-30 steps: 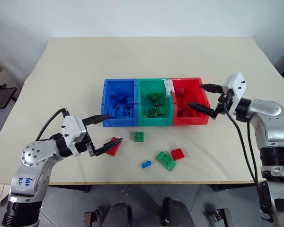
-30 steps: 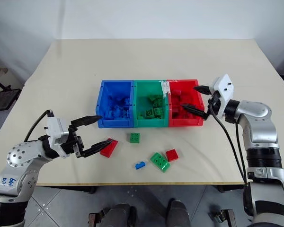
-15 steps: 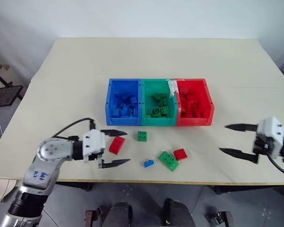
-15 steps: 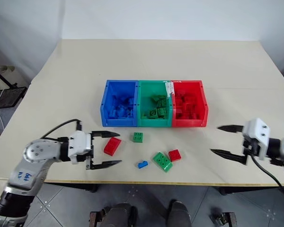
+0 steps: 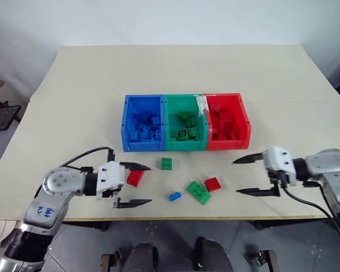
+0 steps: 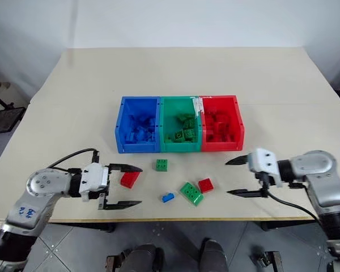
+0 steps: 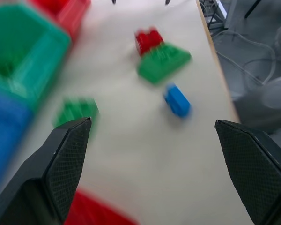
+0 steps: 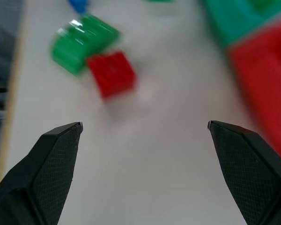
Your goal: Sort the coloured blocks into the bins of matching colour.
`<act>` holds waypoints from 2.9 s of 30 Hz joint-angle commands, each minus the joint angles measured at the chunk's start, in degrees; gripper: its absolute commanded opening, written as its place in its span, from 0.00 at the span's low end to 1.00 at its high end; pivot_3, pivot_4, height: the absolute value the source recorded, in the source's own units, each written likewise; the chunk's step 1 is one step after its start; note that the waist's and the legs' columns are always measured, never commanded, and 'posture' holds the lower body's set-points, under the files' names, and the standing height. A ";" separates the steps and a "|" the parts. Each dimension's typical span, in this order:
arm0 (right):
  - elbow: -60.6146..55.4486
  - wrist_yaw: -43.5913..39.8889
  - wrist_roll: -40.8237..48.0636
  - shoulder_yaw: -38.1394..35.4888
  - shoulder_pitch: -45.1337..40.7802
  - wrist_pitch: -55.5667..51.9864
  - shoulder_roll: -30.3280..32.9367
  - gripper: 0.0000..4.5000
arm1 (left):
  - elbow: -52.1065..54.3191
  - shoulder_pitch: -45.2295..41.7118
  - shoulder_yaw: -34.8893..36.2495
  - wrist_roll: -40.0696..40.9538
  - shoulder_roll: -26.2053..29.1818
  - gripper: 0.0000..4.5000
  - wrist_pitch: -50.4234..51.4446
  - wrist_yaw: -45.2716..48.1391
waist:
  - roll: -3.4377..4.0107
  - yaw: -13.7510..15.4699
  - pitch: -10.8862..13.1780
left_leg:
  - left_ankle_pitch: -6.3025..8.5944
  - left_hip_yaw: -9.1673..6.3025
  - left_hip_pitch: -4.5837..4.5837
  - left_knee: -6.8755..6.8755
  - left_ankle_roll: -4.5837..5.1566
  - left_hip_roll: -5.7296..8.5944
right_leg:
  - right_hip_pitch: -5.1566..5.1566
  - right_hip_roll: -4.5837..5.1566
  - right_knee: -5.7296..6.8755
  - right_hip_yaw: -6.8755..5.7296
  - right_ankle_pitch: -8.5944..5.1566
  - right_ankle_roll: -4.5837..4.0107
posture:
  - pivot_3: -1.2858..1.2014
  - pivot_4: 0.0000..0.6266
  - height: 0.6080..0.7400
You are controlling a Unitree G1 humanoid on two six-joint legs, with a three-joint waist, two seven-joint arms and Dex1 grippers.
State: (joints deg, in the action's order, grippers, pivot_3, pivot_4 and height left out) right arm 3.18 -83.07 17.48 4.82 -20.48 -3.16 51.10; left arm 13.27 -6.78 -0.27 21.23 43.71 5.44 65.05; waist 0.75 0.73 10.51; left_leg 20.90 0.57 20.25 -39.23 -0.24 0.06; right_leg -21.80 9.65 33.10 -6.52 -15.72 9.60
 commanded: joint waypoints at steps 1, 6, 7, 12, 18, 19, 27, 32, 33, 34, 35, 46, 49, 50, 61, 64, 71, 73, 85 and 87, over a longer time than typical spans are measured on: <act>-0.67 -0.27 -2.77 4.11 -2.50 0.86 -2.49 1.00 | 1.08 2.44 3.71 1.15 1.07 1.00 -0.84 -0.37 | 0.00 0.25 0.00 | 0.00 0.01 0.00 -0.01 0.00 0.00 | 0.00 0.00 -0.01 0.00 0.00 0.00 | 0.52 0.24 1.00; 5.76 3.88 -8.73 7.45 -5.22 7.07 -7.46 1.00 | 3.05 4.82 5.56 0.95 1.13 1.00 -2.12 -0.98 | 0.00 0.62 0.00 | 0.00 0.03 0.01 -0.02 -0.01 0.02 | -0.01 0.00 -0.01 0.00 0.00 0.00 | 0.52 0.24 1.00; 6.59 4.26 -9.03 7.55 -5.45 7.36 -7.95 1.00 | 3.24 4.96 5.74 0.88 1.09 1.00 -2.40 -1.07 | 0.00 0.58 0.00 | 0.00 0.03 0.01 -0.02 -0.01 0.02 | -0.01 0.00 -0.01 0.01 0.00 0.00 | 0.52 0.24 1.00; 8.41 3.14 -8.28 7.41 -5.60 8.30 -8.25 0.72 | 5.24 5.60 5.93 2.59 0.76 1.00 -0.98 -1.42 | -0.01 0.32 -0.01 | 0.00 0.04 -0.05 -0.02 -0.01 0.00 | -0.01 -0.01 0.09 0.01 0.00 -0.01 | 0.52 0.24 1.00; 8.70 2.64 -6.40 5.52 -4.52 9.65 -7.36 0.33 | 6.03 3.83 6.09 5.10 -2.54 1.00 2.02 -5.30 | -0.02 0.48 -0.01 | 0.00 0.05 -0.07 -0.03 -0.01 0.00 | 0.00 0.00 0.14 0.02 0.00 -0.01 | 0.52 0.24 1.00; 8.16 2.57 -5.07 4.32 -4.04 9.06 -6.98 0.33 | 6.17 3.67 6.27 5.54 -3.16 1.00 2.54 -6.06 | -0.02 0.49 -0.01 | 0.00 0.04 -0.06 -0.05 -0.01 0.00 | 0.00 0.00 0.16 0.02 0.00 -0.01 | 0.52 0.24 1.00; 3.97 14.77 9.39 -10.62 -10.32 -9.55 -9.75 0.33 | 6.00 0.15 8.44 6.25 -8.87 1.00 4.54 -14.87 | -0.01 0.30 -0.01 | 0.00 0.02 -0.05 -0.07 -0.02 -0.02 | -0.03 0.00 0.23 0.02 0.01 -0.02 | 0.52 0.24 1.00; 12.35 22.18 5.36 -10.68 -20.59 -10.85 -11.89 0.33 | 5.19 -0.36 7.76 4.76 -9.45 1.00 3.80 -16.24 | -0.01 -0.34 -0.01 | 0.02 0.03 -0.02 -0.05 -0.07 -0.02 | -0.17 0.00 0.36 0.03 0.02 -0.03 | 0.52 0.24 1.00; 14.18 22.72 4.43 -9.93 -22.25 -11.53 -12.11 0.33 | 5.14 -0.39 7.49 4.50 -9.41 1.00 3.67 -16.34 | -0.01 -0.51 -0.01 | 0.02 0.03 -0.02 -0.04 -0.07 -0.02 | -0.17 0.00 0.36 0.03 0.02 -0.03 | 0.52 0.24 1.00; 16.12 22.96 3.74 -9.33 -23.80 -11.80 -12.53 0.33 | 5.17 -0.37 7.30 4.34 -9.41 1.00 3.59 -16.42 | -0.01 -0.49 -0.01 | 0.02 0.03 0.01 -0.03 -0.07 -0.01 | -0.19 0.00 0.36 0.02 0.02 -0.03 | 0.52 0.24 1.00; 18.45 23.90 2.83 -8.99 -25.41 -11.86 -13.10 0.33 | 5.37 -0.22 7.14 4.34 -9.36 1.00 3.75 -16.40 | -0.01 -0.57 -0.01 | 0.02 0.03 0.02 -0.03 -0.07 -0.01 | -0.21 0.00 0.36 0.02 0.02 -0.03 | 0.52 0.24 1.00; 20.48 22.52 3.16 -10.01 -25.97 -10.93 -14.52 0.99 | 8.48 2.78 7.77 5.87 -9.00 1.00 6.88 -17.05 | -0.01 -0.89 -0.01 | 0.02 0.11 0.31 0.02 -0.07 -0.02 | -0.66 0.00 0.53 0.07 0.02 -0.03 | 0.52 0.24 1.00; 15.03 19.21 4.92 -11.57 -20.82 -8.68 -13.19 1.00 | 7.97 2.29 7.69 4.91 -9.08 1.00 5.54 -17.02 | -0.01 -0.65 -0.01 | 0.02 0.11 0.34 0.01 -0.07 -0.01 | -0.66 0.00 0.52 0.06 0.02 -0.03 | 0.52 0.24 1.00; 12.91 18.65 5.90 -12.37 -19.10 -8.56 -13.00 1.00 | 7.43 1.92 7.68 4.29 -9.18 1.00 4.81 -17.18 | -0.01 -0.56 -0.01 | 0.02 0.10 0.35 0.00 -0.07 -0.01 | -0.65 0.00 0.52 0.06 0.02 -0.03 | 0.52 0.24 1.00; -8.59 12.73 11.62 -21.55 8.74 -11.01 -3.06 1.00 | 2.56 -0.59 1.69 3.40 -3.06 1.00 0.10 -1.75 | -0.01 0.16 -0.01 | 0.02 0.21 0.33 -0.02 -0.06 0.00 | -0.65 0.00 0.48 0.12 0.02 -0.03 | 0.52 0.24 1.00; -6.65 10.65 9.07 -24.61 15.51 -5.81 -0.30 1.00 | 1.28 -2.68 -1.58 1.17 -3.91 1.00 -1.18 -0.87 | -0.02 0.75 -0.01 | 0.01 0.33 0.30 -0.08 -0.04 0.00 | -0.61 0.00 0.46 0.22 0.02 -0.04 | 0.52 0.24 1.00; -9.91 9.63 8.26 -23.41 21.66 -3.23 1.24 1.00 | 0.04 -3.69 -2.97 -0.63 -4.80 1.00 -2.20 -1.35 | -0.04 0.10 -0.01 | 0.02 0.52 0.20 -0.07 -0.03 -0.01 | -0.64 0.00 0.49 0.37 0.02 -0.04 | 0.52 0.24 1.00; -12.74 10.61 8.09 -20.58 20.40 -5.59 1.16 1.00 | 0.34 -2.97 -2.51 -0.42 -4.44 1.00 -2.43 -1.04 | -0.04 -0.07 -0.01 | 0.02 0.54 0.13 -0.06 -0.04 -0.03 | -0.63 0.00 0.54 0.39 0.02 -0.04 | 0.52 0.24 1.00; -30.03 28.14 4.79 2.92 12.50 -29.92 -7.48 1.00 | 4.67 6.55 5.72 3.81 1.53 1.00 -1.24 0.98 | -0.08 0.95 -0.02 | 0.05 0.37 0.27 -0.15 -0.04 0.01 | -0.64 0.01 0.45 0.36 0.03 -0.05 | 0.52 0.24 1.00; -28.66 30.27 2.13 5.53 11.47 -29.26 -9.41 1.00 | 4.70 7.31 6.45 3.45 1.80 1.00 -1.61 0.51 | -0.14 0.69 -0.04 | 0.05 0.38 0.28 -0.19 -0.03 -0.01 | -0.64 0.00 0.45 0.36 0.03 -0.07 | 0.52 0.24 1.00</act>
State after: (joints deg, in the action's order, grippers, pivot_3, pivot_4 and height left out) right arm -25.20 -54.56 21.13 9.14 -8.85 -32.62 42.24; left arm 16.65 0.03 4.38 25.00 44.93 4.94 65.76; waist 0.61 1.42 10.46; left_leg 20.95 0.95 20.53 -39.42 -0.27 0.05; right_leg -22.45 9.64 33.57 -6.16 -15.69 9.52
